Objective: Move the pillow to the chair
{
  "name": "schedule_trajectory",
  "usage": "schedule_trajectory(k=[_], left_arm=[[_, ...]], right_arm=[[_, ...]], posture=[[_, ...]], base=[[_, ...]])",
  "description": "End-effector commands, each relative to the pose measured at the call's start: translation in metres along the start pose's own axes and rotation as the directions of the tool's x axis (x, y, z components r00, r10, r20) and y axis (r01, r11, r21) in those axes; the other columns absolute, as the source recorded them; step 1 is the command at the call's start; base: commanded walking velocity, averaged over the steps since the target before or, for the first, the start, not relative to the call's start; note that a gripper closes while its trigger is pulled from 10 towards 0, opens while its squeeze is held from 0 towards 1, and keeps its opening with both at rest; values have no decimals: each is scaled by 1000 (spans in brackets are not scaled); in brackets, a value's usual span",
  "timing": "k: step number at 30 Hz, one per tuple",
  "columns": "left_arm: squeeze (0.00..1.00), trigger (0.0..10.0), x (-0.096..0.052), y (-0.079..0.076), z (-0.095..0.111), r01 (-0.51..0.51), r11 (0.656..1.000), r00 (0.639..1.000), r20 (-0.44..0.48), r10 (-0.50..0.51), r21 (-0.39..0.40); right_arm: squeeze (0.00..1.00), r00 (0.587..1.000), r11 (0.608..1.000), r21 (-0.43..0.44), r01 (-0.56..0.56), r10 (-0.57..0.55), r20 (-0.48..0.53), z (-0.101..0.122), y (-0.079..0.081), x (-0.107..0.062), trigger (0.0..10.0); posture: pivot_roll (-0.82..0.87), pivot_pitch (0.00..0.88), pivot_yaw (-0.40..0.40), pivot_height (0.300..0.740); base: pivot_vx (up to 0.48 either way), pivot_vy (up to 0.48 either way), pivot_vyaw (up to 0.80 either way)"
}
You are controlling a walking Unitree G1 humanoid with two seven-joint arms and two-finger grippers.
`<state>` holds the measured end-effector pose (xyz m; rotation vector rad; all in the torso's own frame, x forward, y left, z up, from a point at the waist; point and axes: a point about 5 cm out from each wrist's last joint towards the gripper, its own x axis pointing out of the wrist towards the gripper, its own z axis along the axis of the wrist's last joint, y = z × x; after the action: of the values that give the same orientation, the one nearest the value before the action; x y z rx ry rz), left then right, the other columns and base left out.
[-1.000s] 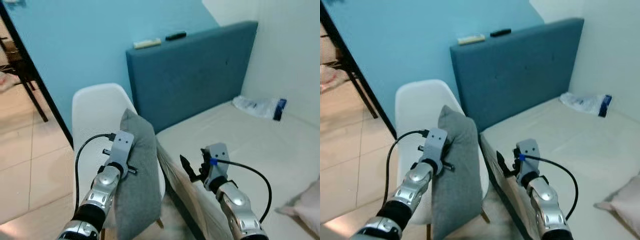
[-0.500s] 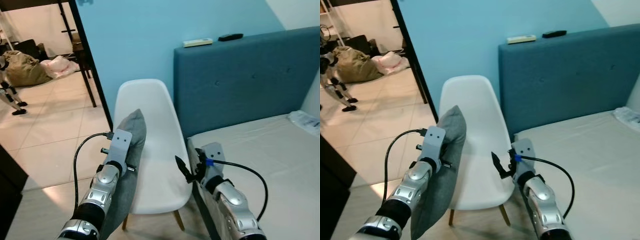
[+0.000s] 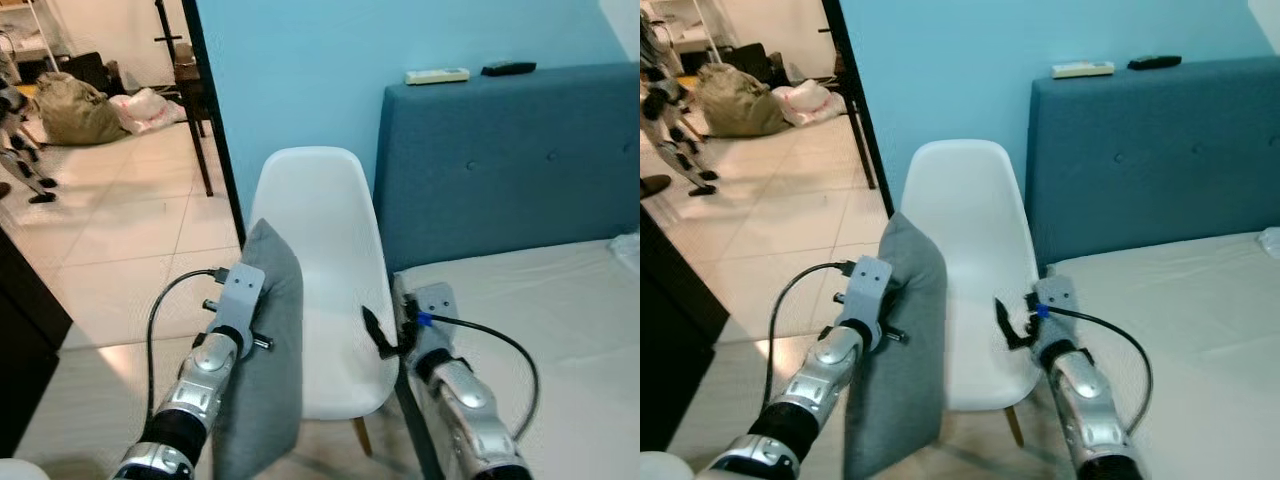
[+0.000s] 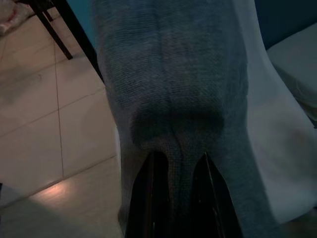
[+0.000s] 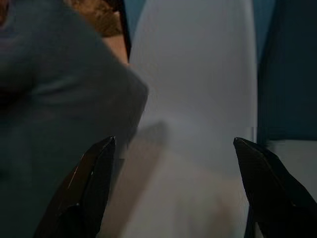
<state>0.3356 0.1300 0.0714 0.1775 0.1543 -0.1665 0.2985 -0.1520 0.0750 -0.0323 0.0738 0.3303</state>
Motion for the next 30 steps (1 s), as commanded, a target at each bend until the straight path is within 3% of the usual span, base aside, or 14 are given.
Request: schedule_trajectory(k=[1,9,13,17,23,30], left_arm=[[0,10000,4,4,18,-15,999,996,90,19,-36],[0,10000,5,2,22,-6,999,993,115,11,-45],[0,10000,6,7,21,-57,997,992,112,63,-59],[0,10000,5,9,21,-88,993,989,116,97,-80],[0,10000,3,6,18,-103,990,986,120,114,-91],[0,10000,3,2,26,-91,991,981,164,107,-101]], right_arm=[[0,999,1000,-8,24,-24,-26,-4,-4,-2,10000],[0,998,998,-25,52,-54,-44,-7,-8,-3,10000],[0,994,996,-70,62,-68,-86,-9,-22,-7,10000],[0,992,994,-91,54,-64,-106,-9,-29,-8,10000],[0,991,994,-112,11,-25,-129,-8,-27,-2,10000],[0,993,995,-99,11,-22,-117,-5,-26,3,10000]], posture=[[-149,0,65,740],[-155,0,53,740],[-165,0,-19,740],[-161,0,-42,740],[-135,0,-101,740],[-116,0,-93,740]], base=[[0,0,0],[0,0,0],[0,0,0],[0,0,0],[0,0,0],[0,0,0]])
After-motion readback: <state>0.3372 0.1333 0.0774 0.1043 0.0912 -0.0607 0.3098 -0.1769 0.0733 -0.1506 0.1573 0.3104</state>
